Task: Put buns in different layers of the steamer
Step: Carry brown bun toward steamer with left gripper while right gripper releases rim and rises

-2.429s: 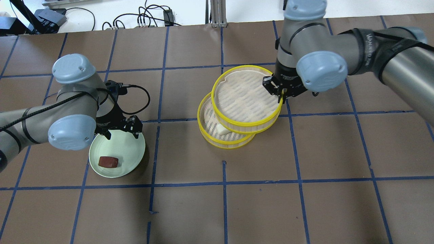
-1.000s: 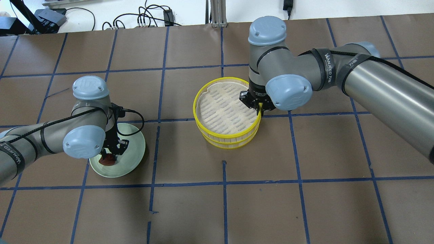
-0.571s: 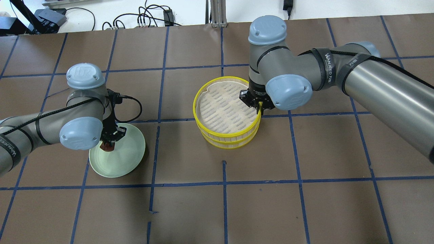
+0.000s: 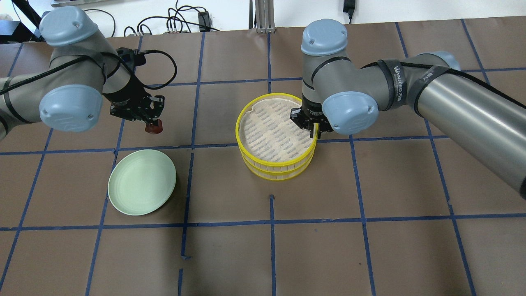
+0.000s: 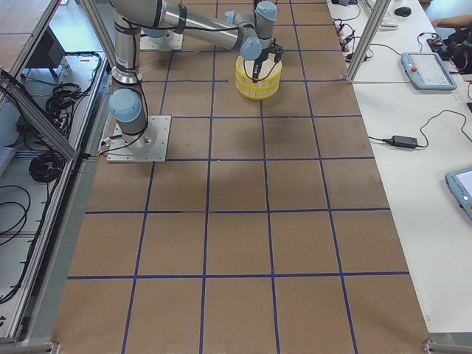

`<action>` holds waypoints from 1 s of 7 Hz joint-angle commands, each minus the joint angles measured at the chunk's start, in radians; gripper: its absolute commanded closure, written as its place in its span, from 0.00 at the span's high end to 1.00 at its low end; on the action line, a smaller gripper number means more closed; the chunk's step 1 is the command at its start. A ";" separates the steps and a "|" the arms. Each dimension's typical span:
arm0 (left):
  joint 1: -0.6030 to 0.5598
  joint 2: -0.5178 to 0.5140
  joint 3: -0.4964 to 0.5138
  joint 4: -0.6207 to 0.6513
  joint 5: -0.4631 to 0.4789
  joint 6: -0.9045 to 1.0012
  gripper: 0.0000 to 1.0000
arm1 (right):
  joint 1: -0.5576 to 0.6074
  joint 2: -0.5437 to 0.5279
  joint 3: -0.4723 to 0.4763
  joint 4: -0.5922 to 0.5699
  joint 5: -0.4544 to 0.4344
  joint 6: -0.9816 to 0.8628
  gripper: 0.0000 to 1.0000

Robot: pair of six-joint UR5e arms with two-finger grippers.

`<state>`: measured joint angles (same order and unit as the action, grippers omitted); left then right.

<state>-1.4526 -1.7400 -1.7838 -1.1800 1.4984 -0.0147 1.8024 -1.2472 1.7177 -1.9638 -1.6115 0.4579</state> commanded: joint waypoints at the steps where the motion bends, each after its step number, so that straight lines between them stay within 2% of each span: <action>1: 0.000 0.000 0.023 -0.013 -0.097 -0.091 0.02 | -0.009 0.000 -0.004 -0.003 0.001 -0.008 0.67; 2: -0.005 -0.003 0.021 -0.007 -0.197 -0.216 0.02 | -0.038 -0.011 -0.025 -0.003 0.007 -0.024 0.72; 3: -0.029 -0.007 0.023 0.003 -0.258 -0.332 0.02 | -0.123 -0.030 -0.070 0.035 0.018 -0.071 0.78; 4: -0.073 -0.009 0.023 0.017 -0.267 -0.390 0.02 | -0.165 -0.094 -0.125 0.168 0.089 -0.132 0.79; 7: -0.289 -0.029 0.021 0.224 -0.316 -0.715 0.03 | -0.219 -0.240 -0.387 0.606 0.102 -0.313 0.82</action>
<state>-1.6510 -1.7627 -1.7616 -1.0361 1.2013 -0.6116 1.5953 -1.4296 1.4325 -1.5254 -1.5137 0.2230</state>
